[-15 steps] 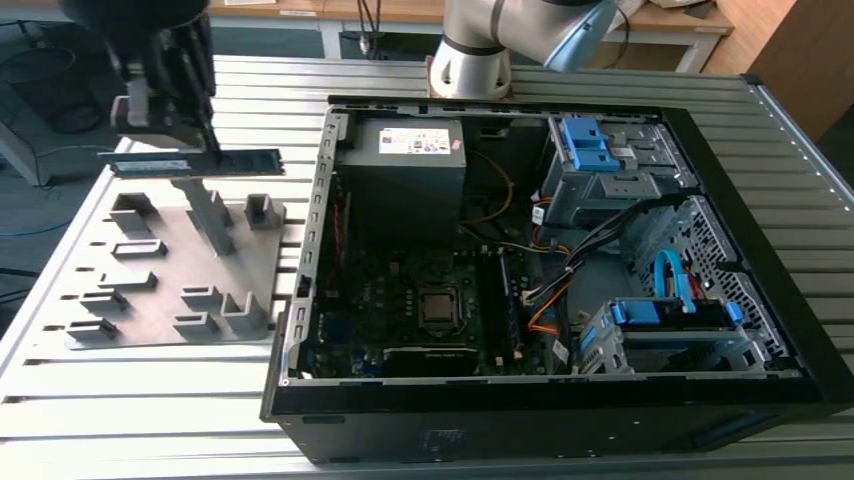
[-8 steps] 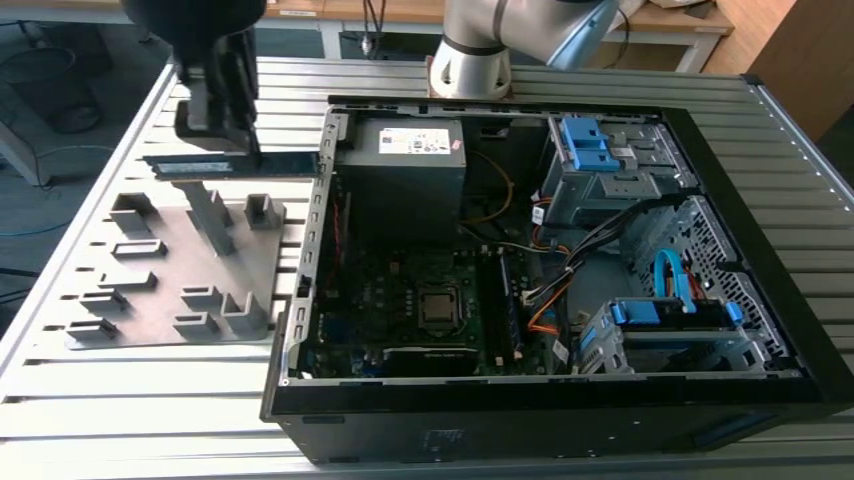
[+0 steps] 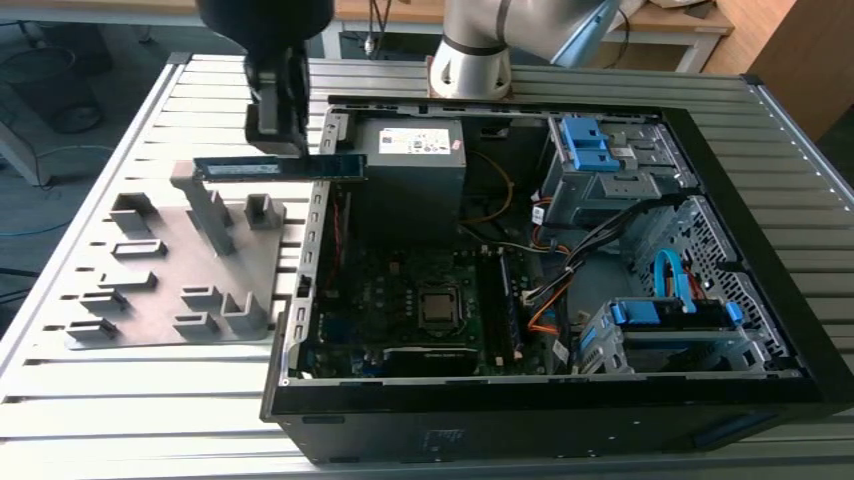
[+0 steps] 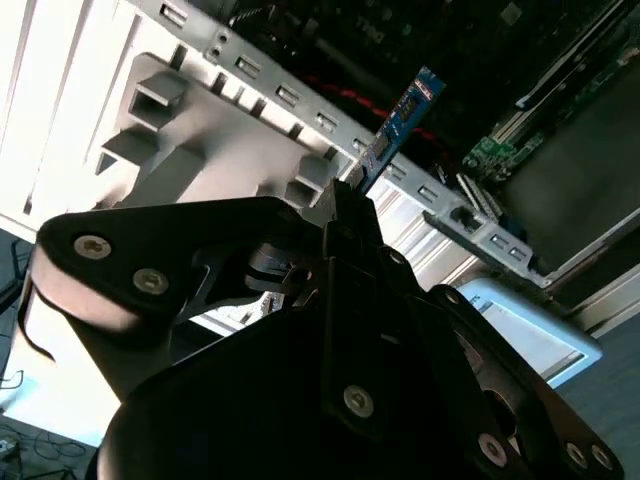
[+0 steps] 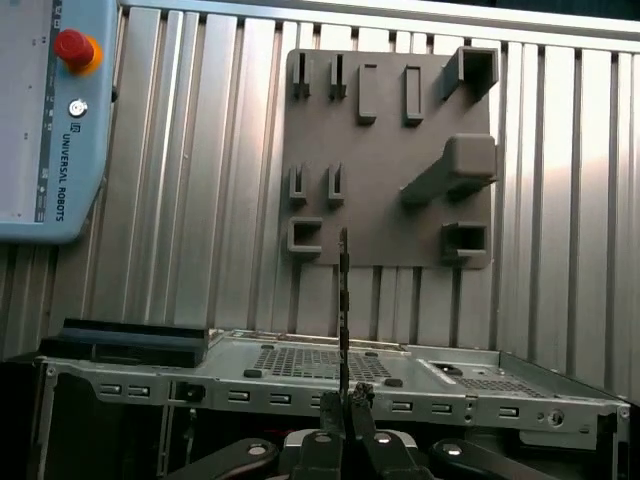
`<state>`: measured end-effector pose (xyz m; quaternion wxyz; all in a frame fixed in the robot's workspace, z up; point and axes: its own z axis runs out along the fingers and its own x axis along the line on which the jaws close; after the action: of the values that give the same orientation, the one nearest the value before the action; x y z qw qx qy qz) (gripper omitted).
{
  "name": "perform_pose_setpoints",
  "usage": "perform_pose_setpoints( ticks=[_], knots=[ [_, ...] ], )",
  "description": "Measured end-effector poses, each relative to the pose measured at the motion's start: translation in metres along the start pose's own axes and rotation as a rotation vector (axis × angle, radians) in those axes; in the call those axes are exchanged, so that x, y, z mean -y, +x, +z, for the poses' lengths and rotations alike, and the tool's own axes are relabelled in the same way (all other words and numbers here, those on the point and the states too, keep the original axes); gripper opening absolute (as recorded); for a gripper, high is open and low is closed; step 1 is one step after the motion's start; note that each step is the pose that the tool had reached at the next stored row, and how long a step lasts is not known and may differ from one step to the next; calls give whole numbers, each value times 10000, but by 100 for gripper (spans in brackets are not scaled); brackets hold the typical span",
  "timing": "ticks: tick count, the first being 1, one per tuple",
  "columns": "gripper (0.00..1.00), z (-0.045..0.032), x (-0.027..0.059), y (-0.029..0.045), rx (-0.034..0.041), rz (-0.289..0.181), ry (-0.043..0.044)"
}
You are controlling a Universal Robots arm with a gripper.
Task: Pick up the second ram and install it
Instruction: 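Pick up the second ram and move it above second insertion slot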
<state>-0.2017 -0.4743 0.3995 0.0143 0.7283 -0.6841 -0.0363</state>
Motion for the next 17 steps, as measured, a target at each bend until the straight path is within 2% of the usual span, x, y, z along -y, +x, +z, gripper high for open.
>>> perform_pose_setpoints(
  ticks=[8,17],
  knots=[
    [14,-6,321,20,3,2,-43],
    [14,-4,611,38,7,2,-80]
  ],
)
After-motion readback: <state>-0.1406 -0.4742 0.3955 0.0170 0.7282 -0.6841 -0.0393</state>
